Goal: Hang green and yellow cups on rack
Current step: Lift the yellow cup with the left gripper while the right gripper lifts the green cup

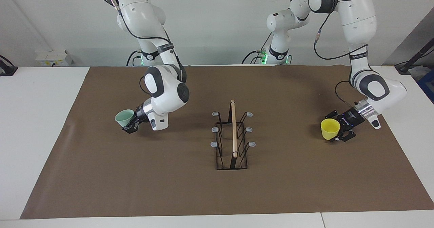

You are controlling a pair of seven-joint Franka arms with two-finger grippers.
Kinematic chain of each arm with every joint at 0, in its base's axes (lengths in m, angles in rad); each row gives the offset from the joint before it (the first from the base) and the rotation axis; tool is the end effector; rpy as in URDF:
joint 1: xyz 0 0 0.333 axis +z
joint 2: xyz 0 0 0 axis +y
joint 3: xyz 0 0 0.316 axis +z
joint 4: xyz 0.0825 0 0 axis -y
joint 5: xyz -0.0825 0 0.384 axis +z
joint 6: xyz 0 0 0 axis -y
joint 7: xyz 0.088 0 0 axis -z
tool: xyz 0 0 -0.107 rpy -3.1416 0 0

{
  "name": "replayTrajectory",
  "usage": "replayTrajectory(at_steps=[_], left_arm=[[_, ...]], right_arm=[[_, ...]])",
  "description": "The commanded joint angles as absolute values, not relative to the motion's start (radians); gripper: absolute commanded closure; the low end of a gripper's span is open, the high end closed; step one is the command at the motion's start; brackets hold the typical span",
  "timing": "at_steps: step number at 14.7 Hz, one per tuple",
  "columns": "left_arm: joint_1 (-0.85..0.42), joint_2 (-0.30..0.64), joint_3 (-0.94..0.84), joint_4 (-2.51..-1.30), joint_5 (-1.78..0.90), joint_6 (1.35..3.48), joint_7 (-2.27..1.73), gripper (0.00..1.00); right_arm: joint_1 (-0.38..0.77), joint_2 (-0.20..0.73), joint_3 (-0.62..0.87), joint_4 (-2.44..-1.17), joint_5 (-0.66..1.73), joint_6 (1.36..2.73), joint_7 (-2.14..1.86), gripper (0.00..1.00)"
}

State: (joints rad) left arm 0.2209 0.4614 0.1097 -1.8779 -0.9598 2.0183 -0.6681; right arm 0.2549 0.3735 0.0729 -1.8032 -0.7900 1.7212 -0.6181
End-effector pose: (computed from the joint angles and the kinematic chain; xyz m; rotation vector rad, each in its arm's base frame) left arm 0.5980 0.1510 0.2595 1.7082 1.7114 -0.5085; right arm 0.5921 0.1287 0.3328 1.9534 1.4217 -0.6722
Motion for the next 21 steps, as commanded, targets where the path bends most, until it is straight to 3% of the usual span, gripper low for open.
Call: replayTrajectory(at_steps=[1,4,13,17,21], left_arm=[[0.187,0.413,0.126,-1.919,-0.977,2.028,-0.611,1.00],[0.158,0.387,0.132,-1.876,-0.945,2.028,-0.621,1.00],[-0.015,0.216,0.130,-1.815,-0.406,2.037,-0.750,1.00],[-0.127,0.146,0.130,-1.808,-0.204,2.025,-0.813,1.00],[-0.259,0.114,0.129,-1.805,0.010,2.040,-0.955,1.00]], right_arm=[[0.227,0.310,0.086,-1.773,-0.631,1.713,-0.646,1.00],[0.198,0.240,0.084,-1.769,-0.490,1.768,-0.675,1.00],[0.130,0.135,0.083,-1.802,0.160,2.029,-0.696,1.00],[0.140,0.089,0.084,-1.893,0.461,2.218,-0.748,1.00],[0.133,0.035,0.083,-1.991,0.840,2.302,-1.001,1.00]])
